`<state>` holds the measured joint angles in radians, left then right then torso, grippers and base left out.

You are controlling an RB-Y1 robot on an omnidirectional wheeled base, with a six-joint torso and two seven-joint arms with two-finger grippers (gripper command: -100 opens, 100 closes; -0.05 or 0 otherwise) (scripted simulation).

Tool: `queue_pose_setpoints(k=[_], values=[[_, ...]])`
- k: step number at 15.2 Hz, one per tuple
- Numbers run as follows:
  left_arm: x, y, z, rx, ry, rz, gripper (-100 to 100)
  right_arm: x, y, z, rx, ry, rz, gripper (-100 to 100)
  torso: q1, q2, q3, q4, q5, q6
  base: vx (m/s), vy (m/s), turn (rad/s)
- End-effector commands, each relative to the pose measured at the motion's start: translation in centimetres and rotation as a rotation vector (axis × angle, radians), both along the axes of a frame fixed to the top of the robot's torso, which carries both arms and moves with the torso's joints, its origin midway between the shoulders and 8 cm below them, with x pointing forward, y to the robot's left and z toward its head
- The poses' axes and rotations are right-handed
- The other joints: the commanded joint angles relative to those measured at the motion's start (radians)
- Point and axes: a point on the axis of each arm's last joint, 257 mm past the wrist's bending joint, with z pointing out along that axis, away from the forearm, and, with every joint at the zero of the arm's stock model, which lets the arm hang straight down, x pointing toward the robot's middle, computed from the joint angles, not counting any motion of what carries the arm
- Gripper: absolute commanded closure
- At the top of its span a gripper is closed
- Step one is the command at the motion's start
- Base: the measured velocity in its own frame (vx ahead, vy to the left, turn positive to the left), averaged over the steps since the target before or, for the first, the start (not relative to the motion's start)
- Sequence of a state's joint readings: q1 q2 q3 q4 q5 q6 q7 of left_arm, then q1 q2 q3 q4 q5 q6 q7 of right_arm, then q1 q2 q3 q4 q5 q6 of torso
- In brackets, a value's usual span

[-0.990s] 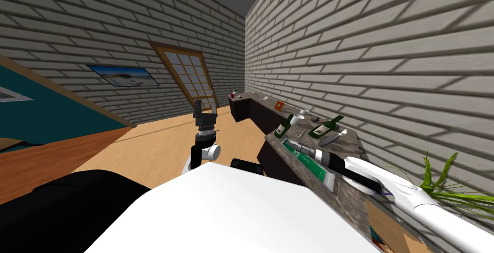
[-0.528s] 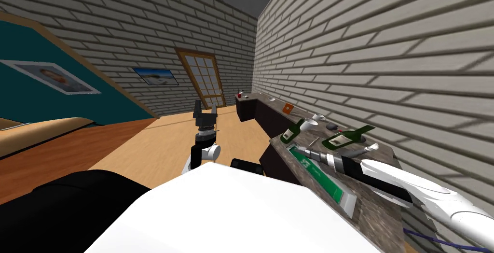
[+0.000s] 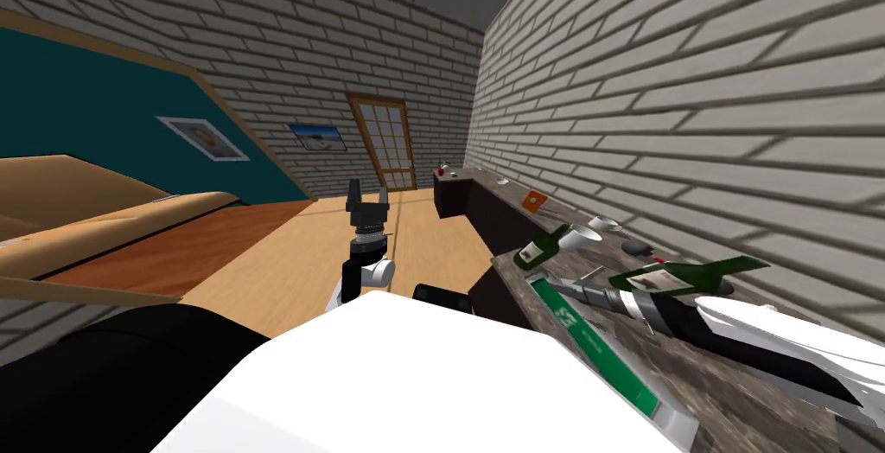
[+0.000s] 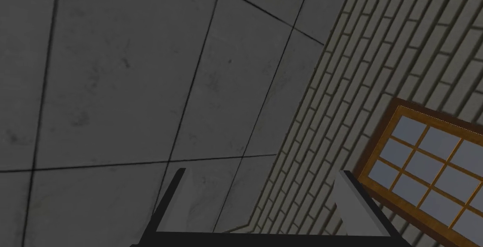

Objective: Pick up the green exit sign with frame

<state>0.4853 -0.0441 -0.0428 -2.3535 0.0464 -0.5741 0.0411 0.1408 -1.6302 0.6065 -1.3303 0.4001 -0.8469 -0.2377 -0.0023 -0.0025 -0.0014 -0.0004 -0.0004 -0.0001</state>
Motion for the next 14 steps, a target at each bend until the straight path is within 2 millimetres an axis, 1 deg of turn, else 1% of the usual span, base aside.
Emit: queue_pose_setpoints(k=[1,2,3,4,5,6,7,8,9,10,12,13,14], values=[[0.0,0.0,0.0,0.0,0.0,0.0,0,-2.3,-2.4,-0.6,-0.057,0.07,-0.003,-100,0.0,0.0,0.0,0.0,0.0,0.0,0.023,-0.03,0.251],[0.0,0.0,0.0,0.0,0.0,0.0,0,-2.4,-2.4,-0.7,-0.057,0.071,-0.004,-100,0.0,0.0,0.0,0.0,0.0,-0.001,0.021,-0.03,0.235],[0.0,0.0,0.0,0.0,0.0,0.0,0,-4.4,-4.0,-1.1,-0.09,0.125,-0.007,-100,0.0,0.0,0.0,0.0,0.0,0.0,0.023,-0.027,0.298],[0.0,0.0,0.0,0.0,0.0,0.0,0,-4.4,-4.0,-1.1,-0.09,0.125,-0.007,-100,0.0,0.0,0.0,0.0,0.0,0.0,0.021,-0.029,0.222],[0.0,0.0,0.0,0.0,0.0,0.0,0,-6.5,-5.3,-1.5,-0.117,0.179,-0.01,-100,0.0,0.0,0.0,0.0,0.0,0.0,0.02,-0.03,0.234],[0.0,0.0,0.0,0.0,0.0,0.0,0,-6.5,-5.3,-1.5,-0.117,0.179,-0.01,-100,0.0,0.0,0.0,0.0,0.0,0.0,0.014,-0.028,0.183],[0.0,0.0,0.0,0.0,0.0,0.0,0,-8.6,-6.5,-1.9,-0.138,0.233,-0.014,-100,0.0,0.0,0.0,0.0,0.0,0.0,0.013,-0.027,0.201],[0.0,0.0,0.0,0.0,0.0,0.0,0,-8.6,-6.5,-1.9,-0.138,0.233,-0.014,-100,0.0,0.0,0.0,0.0,0.0,0.0,0.013,-0.028,0.162],[0.0,0.0,0.0,0.0,0.0,0.0,0,-10.7,-7.4,-2.3,-0.155,0.284,-0.017,-100,0.0,0.0,0.0,0.0,0.0,0.0,0.013,-0.023,0.215],[0.0,0.0,0.0,0.0,0.0,0.0,0,-10.7,-7.4,-2.3,-0.155,0.284,-0.017,-100,0.0,0.0,0.0,0.0,0.0,0.0,0.01,-0.024,0.164],[0.0,0.0,0.0,0.0,0.0,0.0,0,-14.5,-8.7,-2.9,-0.175,0.374,-0.022,-100,0.0,0.001,0.0,0.0,0.0,0.0,0.009,-0.03,0.19],[0.0,0.0,0.0,0.0,0.0,0.0,0,-14.5,-8.7,-2.9,-0.175,0.376,-0.022,-100,0.0,0.001,0.0,0.0,0.0,0.0,0.011,-0.031,0.171],[0.0,0.0,0.0,0.0,0.0,0.0,0,-16.1,-9.0,-3.1,-0.181,0.413,-0.024,-100,0.0,0.001,0.0,0.0,0.0,0.0,0.012,-0.026,0.114]])
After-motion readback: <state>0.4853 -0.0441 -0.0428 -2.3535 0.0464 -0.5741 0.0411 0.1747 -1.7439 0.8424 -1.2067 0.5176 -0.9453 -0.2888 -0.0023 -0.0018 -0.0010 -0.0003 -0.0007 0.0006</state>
